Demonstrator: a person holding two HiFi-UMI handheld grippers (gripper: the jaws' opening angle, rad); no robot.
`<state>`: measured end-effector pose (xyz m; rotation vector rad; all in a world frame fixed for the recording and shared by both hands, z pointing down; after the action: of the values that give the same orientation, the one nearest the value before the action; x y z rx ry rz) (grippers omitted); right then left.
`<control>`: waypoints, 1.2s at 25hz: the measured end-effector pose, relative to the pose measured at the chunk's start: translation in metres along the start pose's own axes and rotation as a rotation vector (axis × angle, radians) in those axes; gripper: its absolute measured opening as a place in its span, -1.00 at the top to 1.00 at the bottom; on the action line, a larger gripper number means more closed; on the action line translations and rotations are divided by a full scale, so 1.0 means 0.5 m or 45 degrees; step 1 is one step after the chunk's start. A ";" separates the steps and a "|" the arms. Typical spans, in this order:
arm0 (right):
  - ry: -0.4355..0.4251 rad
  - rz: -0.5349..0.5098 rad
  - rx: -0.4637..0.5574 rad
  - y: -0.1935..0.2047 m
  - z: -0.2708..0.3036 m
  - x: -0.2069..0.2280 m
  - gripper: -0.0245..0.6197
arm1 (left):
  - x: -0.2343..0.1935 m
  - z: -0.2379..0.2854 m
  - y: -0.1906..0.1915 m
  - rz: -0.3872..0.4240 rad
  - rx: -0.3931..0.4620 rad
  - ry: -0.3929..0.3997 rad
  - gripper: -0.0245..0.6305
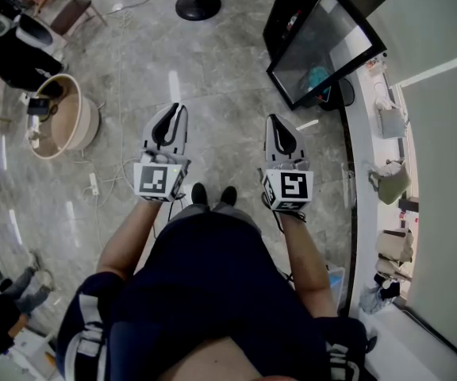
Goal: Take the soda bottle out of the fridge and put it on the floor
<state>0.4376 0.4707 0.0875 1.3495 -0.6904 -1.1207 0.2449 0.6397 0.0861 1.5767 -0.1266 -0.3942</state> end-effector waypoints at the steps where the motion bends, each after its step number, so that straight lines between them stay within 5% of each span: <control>1: 0.000 0.003 -0.002 0.002 -0.001 0.001 0.87 | 0.001 0.001 0.001 0.005 -0.007 -0.002 0.78; 14: -0.062 0.037 -0.011 0.027 -0.018 0.033 0.87 | 0.017 0.046 0.020 -0.001 -0.015 0.004 0.00; 21: -0.121 0.049 -0.010 0.049 -0.012 0.063 0.87 | 0.024 0.096 0.020 0.043 -0.024 -0.033 -0.06; 30: -0.110 0.054 -0.024 0.051 0.076 0.065 0.86 | -0.050 0.190 0.032 0.046 -0.035 0.042 -0.07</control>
<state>0.4207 0.4227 0.1111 1.2708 -0.7659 -1.1536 0.1934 0.5568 0.1065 1.5506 -0.1239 -0.3403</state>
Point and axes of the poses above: the fingertips, and each gripper's own axes: z forward along the fingers, x to its right, y out of its underside, the point moved 8 cm from there along -z, backward along the fingers, and after that the axes turned 10 degrees about -z, right-handed, at the moved point
